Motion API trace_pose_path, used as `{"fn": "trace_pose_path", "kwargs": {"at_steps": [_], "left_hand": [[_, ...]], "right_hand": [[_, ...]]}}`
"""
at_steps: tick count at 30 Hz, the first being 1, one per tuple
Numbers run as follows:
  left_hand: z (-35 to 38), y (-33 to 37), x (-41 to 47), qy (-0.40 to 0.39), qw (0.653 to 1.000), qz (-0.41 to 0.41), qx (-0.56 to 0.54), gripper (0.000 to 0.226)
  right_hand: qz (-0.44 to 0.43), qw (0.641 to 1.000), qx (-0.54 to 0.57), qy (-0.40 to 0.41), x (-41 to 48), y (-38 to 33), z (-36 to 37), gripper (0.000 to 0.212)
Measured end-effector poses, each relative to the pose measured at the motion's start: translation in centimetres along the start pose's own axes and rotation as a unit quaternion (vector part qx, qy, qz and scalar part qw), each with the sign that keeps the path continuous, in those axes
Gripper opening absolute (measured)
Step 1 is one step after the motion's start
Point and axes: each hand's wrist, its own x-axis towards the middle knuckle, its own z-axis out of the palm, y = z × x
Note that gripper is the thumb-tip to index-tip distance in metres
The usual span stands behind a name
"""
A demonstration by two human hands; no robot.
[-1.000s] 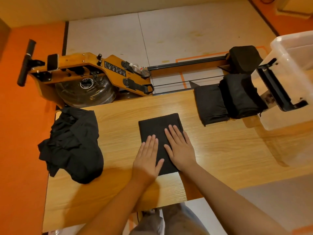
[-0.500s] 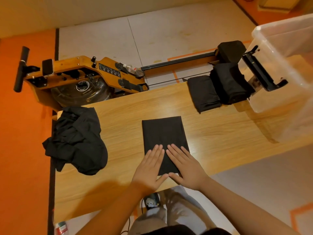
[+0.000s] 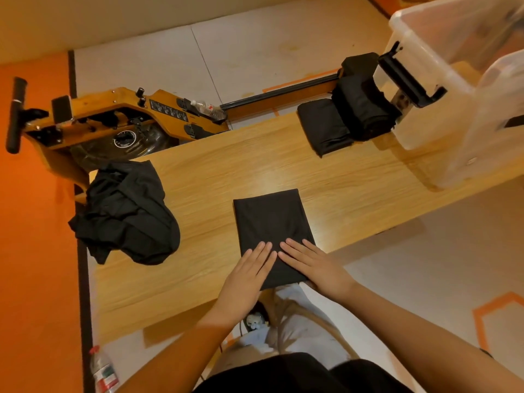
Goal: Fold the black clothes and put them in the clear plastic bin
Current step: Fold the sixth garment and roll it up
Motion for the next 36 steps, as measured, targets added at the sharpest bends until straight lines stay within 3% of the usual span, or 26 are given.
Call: {"fn": "trace_pose_path", "kwargs": {"at_steps": [6,10,13,16,22,24,28,32,36], "left_hand": [[-0.6,-1.9,-0.9,0.011,0.994,0.08,-0.068,0.074],[-2.7,-2.4,-1.1,0.016,0.97,-0.023,-0.241,0.039],[-5.1,-2.6,0.8,0.056,0.925,-0.11,-0.361,0.019],[-6.3,-4.2,3.9,0.069,0.886,-0.172,-0.425,0.023],[-7.4,-6.7,9.2,0.084,0.801,-0.29,-0.516,0.024],[-6.7,-7.4,10.0,0.086,0.789,-0.319,-0.517,0.027],[-6.1,-7.8,10.7,0.083,0.799,-0.35,-0.482,0.032],[-6.1,-7.3,11.0,0.092,0.846,-0.357,-0.385,0.034],[-6.2,-6.7,11.0,0.08,0.88,-0.383,-0.27,0.032]], "right_hand": [[0.038,0.998,0.048,-0.024,-0.8,-0.7,-1.7,0.049],[0.141,0.984,0.111,-0.007,0.3,-1.5,-3.8,0.046],[0.216,0.96,0.172,0.042,2.8,-1.3,-5.7,0.022],[0.26,0.938,0.217,0.077,6.0,0.2,-7.5,0.004],[0.33,0.907,0.254,0.066,11.5,2.9,-9.1,0.026],[0.336,0.902,0.266,0.042,12.5,3.6,-9.1,0.035],[0.347,0.899,0.266,0.017,13.0,4.9,-8.3,0.034],[0.382,0.889,0.242,0.079,12.2,5.9,-7.0,0.011],[0.412,0.874,0.233,0.109,12.4,5.5,-6.1,0.005]]}}
